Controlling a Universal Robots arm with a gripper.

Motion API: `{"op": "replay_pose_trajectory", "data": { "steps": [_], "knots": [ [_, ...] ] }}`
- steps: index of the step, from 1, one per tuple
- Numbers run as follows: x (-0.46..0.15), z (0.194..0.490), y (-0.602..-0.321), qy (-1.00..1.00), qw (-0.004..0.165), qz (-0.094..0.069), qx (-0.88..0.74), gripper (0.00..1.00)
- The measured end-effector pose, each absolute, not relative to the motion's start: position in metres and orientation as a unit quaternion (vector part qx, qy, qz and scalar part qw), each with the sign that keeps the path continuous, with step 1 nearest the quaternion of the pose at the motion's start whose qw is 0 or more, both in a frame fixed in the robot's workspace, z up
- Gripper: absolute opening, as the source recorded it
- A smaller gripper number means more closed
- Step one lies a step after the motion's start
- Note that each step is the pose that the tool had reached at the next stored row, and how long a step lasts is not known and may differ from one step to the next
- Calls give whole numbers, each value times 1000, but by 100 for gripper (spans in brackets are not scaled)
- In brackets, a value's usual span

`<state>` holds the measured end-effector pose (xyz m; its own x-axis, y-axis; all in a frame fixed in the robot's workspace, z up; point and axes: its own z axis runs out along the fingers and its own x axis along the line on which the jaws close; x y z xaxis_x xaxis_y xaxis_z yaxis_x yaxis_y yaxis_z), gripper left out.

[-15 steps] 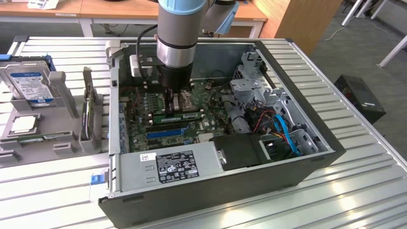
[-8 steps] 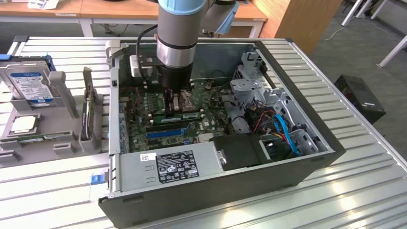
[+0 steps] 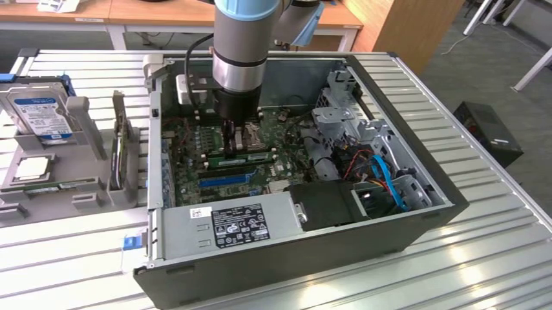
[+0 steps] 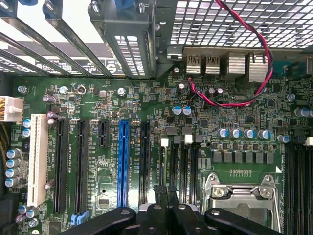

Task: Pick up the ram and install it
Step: 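Press down the ram until it locks into place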

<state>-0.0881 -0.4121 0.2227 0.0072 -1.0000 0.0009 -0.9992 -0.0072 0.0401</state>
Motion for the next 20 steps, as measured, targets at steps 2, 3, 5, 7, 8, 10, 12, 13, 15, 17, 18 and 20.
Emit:
{"op": "replay_pose_trajectory", "data": {
  "steps": [2,3,5,7,8,10,12,13,15,17,18,20],
  "knots": [
    [-88,223,-412,-704,15,-14,709,10],
    [-88,223,-412,-704,15,-14,709,10],
    [-88,223,-412,-704,15,-14,709,10],
    [-88,222,-412,-704,15,-14,710,10],
    [-88,222,-412,-704,15,-14,709,10],
    [-88,222,-412,-704,15,-14,709,10],
    [-88,223,-412,-704,14,-14,709,10],
    [-88,223,-412,-704,14,-14,710,10],
    [-88,225,-412,-704,14,-14,710,10],
    [-88,228,-412,-704,15,-14,709,10],
    [-88,230,-412,-704,15,-14,709,10],
    [-88,233,-412,-704,15,-14,709,10]
  ]
}}
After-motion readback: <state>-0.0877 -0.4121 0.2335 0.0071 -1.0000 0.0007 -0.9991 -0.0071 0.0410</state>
